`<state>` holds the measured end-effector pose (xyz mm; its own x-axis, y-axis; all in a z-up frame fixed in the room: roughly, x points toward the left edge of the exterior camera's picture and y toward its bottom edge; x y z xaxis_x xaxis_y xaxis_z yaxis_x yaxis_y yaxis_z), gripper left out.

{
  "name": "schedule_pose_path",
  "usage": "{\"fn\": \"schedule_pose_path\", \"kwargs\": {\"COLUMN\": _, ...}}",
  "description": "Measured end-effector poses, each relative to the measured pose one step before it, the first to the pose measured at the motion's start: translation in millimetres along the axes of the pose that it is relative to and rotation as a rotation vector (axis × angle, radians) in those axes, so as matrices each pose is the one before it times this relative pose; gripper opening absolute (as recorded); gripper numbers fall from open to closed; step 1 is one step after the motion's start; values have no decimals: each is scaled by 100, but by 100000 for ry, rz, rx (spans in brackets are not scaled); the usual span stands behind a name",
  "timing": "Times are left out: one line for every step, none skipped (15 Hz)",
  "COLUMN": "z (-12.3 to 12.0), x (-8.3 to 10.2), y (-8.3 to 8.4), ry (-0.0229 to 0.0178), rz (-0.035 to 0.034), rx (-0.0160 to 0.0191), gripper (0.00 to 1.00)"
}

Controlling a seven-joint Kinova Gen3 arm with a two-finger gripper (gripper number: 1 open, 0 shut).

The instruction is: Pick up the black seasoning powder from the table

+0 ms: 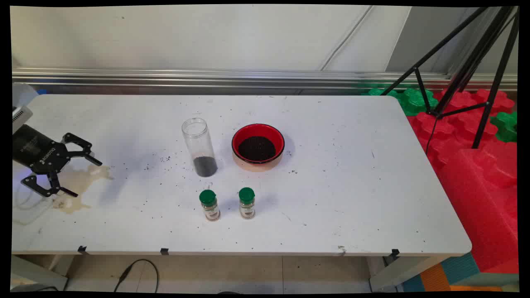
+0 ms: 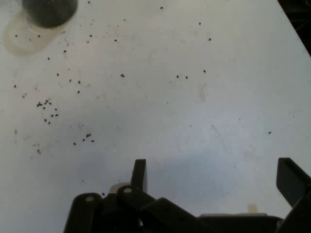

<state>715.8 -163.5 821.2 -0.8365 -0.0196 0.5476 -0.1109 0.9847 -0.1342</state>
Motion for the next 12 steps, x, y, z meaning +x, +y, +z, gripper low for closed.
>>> {"fn": "schedule_pose_path", "kwargs": {"z": -4, "x": 106, "y": -70, "ry": 39, "rz": -532, "rx": 150, "gripper": 100}}
{"fn": "schedule_pose_path", "kwargs": {"z": -17, "x": 165, "y": -70, "ry": 146, "rz": -818, "rx": 205, "gripper": 100}}
{"fn": "schedule_pose_path", "kwargs": {"z": -18, "x": 179, "y": -82, "ry": 156, "rz": -1126, "rx": 279, "gripper": 100}}
{"fn": "schedule_pose_path", "kwargs": {"z": -14, "x": 235, "y": -97, "ry": 260, "rz": -1514, "rx": 366, "gripper": 100}}
{"fn": "schedule_pose_path", "kwargs": {"z": -7, "x": 288, "y": -142, "ry": 320, "rz": -1827, "rx": 467, "gripper": 100}}
{"fn": "schedule_pose_path", "kwargs": {"z": 16, "x": 280, "y": -139, "ry": 301, "rz": -1771, "rx": 443, "gripper": 100}}
{"fn": "schedule_pose_path", "kwargs": {"z": 21, "x": 236, "y": -125, "ry": 248, "rz": -1499, "rx": 385, "gripper": 100}}
{"fn": "schedule_pose_path", "kwargs": {"z": 32, "x": 264, "y": -133, "ry": 293, "rz": -1575, "rx": 440, "gripper": 100}}
{"fn": "schedule_pose_path", "kwargs": {"z": 26, "x": 204, "y": -98, "ry": 209, "rz": -1266, "rx": 392, "gripper": 100}}
{"fn": "schedule_pose_path", "kwargs": {"z": 60, "x": 330, "y": -168, "ry": 365, "rz": -1993, "rx": 599, "gripper": 100}}
{"fn": "schedule_pose_path", "kwargs": {"z": 78, "x": 379, "y": -191, "ry": 374, "rz": -2348, "rx": 750, "gripper": 100}}
{"fn": "schedule_pose_path", "kwargs": {"z": 102, "x": 392, "y": -194, "ry": 439, "rz": -2370, "rx": 707, "gripper": 100}}
